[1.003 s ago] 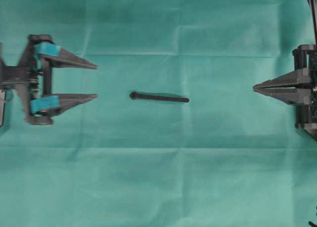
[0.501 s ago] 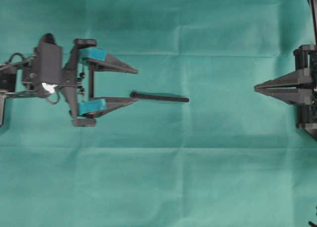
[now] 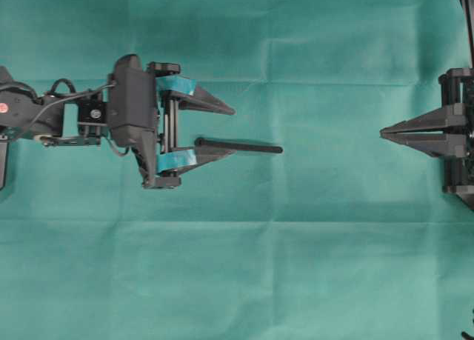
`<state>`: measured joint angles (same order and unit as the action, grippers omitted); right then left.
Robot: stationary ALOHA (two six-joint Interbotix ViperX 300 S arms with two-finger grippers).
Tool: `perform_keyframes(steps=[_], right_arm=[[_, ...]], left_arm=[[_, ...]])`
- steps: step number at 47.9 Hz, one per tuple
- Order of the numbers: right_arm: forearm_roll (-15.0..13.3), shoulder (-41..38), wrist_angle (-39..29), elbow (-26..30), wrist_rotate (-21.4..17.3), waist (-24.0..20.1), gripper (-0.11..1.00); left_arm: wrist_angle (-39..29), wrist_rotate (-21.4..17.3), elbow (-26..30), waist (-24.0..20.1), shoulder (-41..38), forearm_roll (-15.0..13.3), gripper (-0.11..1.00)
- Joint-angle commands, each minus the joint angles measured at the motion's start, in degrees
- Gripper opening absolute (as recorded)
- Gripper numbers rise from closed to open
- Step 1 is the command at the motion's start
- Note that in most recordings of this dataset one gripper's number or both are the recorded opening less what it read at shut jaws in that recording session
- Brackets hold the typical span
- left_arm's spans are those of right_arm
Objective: Peel off the Velcro with your right arm.
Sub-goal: 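Lower the open left gripper around the strap's left end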
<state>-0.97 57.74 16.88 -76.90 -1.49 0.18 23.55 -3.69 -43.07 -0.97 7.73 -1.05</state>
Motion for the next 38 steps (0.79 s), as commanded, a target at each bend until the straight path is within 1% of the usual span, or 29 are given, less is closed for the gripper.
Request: perform_keyframes(steps=[1,17,24,31,38], right_arm=[[-0.09,-0.18,0.53,0.7,0.0,-0.09,-0.07],[-0.09,-0.18,0.53,0.62,0.0,-0.09,-0.07],[-0.09,-0.18,0.53,0.62,0.0,-0.09,-0.07],[-0.09,-0.18,0.53,0.62,0.0,-0.09,-0.07],[-0.09,-0.18,0.53,0.62,0.0,-0.09,-0.07]], left_arm=[[-1.32,0.0,1.93,-0.35,-0.35,-0.18,0.76],[-9.05,0.0,5.71,-0.44,-4.13,-0.18,0.76],[-15.38,0.09,8.17,-0.44,-5.71,-0.18,0.76],[-24.08,0.0,11.25,-0.79,-6.24,-0.18,0.75],[-28.56,0.0,13.27,-1.14,-7.29,-0.18,0.76]])
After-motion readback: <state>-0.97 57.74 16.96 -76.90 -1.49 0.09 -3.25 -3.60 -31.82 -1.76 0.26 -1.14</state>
